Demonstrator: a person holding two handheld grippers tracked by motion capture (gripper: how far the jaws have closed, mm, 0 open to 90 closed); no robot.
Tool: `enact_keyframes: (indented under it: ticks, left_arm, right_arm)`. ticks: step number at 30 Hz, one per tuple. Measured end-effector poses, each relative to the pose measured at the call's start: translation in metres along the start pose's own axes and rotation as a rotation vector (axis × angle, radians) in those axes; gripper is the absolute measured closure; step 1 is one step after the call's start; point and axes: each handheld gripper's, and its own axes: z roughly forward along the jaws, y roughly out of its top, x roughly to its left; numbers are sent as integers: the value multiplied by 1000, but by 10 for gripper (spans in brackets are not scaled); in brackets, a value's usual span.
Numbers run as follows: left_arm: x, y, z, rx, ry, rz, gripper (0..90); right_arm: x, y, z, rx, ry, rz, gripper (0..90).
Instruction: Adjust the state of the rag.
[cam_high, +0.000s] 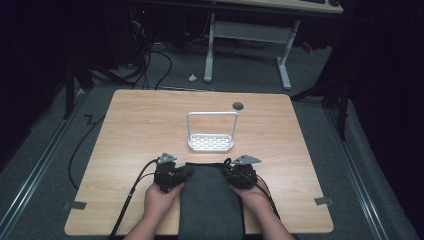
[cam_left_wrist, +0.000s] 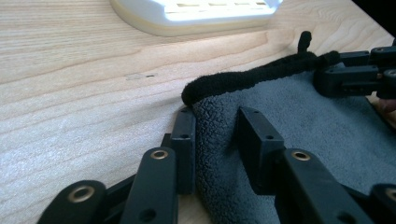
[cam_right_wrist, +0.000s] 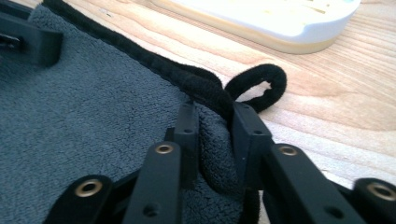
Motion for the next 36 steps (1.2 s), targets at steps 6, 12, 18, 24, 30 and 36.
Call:
enact_keyframes:
  ticks: [6,12,18,24,30,36]
  left_arm:
    - [0,1,-2,-16,-12,12,808]
    - [-8,2,-7,-46,19,48,821]
    - [-18,7,-20,-110,39,69,834]
    - [-24,20,-32,-171,49,91,837]
    - [-29,31,-41,-210,48,113,839]
    - [-35,43,-49,-241,48,137,839]
  right_arm:
    - [4,-3,-6,-39,-17,-17,768]
    - [6,-5,-17,-93,-18,-17,766]
    - [13,-1,-35,-158,-32,-7,770]
    - [20,8,-48,-230,-48,-28,769]
    - [20,15,-53,-262,-58,-27,769]
    - [18,24,-64,-309,-73,-37,769]
